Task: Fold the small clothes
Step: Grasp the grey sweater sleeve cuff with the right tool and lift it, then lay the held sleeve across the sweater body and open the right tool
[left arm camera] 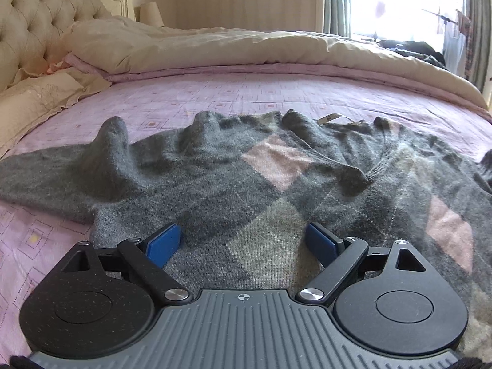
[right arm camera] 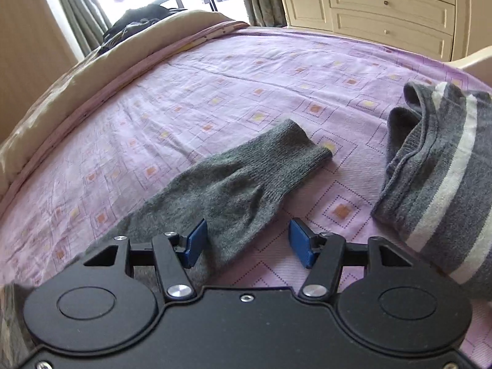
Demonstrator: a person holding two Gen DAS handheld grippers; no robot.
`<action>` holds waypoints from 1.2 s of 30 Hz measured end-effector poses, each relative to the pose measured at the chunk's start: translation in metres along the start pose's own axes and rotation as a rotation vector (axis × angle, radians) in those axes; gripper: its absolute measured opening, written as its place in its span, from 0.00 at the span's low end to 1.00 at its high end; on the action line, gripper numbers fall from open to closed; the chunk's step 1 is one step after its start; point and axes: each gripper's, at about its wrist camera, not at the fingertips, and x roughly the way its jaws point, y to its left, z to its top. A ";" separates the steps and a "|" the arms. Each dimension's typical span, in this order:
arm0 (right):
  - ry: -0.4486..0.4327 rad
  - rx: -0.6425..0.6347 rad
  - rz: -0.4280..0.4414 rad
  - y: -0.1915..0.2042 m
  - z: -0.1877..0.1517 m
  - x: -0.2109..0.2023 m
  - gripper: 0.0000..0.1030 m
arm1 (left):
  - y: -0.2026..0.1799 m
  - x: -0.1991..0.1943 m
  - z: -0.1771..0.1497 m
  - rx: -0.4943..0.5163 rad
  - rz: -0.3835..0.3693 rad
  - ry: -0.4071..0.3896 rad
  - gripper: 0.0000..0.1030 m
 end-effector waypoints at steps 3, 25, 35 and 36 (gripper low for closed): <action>0.005 0.012 -0.012 -0.002 0.005 0.004 0.14 | -0.002 0.002 0.000 -0.002 0.008 0.001 0.91; -0.157 -0.521 0.411 0.244 -0.016 -0.190 0.09 | 0.020 -0.004 0.026 -0.054 -0.118 0.210 0.90; -0.011 -0.799 0.687 0.375 -0.188 -0.203 0.08 | 0.080 -0.053 0.038 -0.110 -0.170 0.180 0.90; 0.009 -0.803 0.698 0.378 -0.200 -0.199 0.08 | 0.087 -0.054 0.037 -0.110 -0.164 0.182 0.90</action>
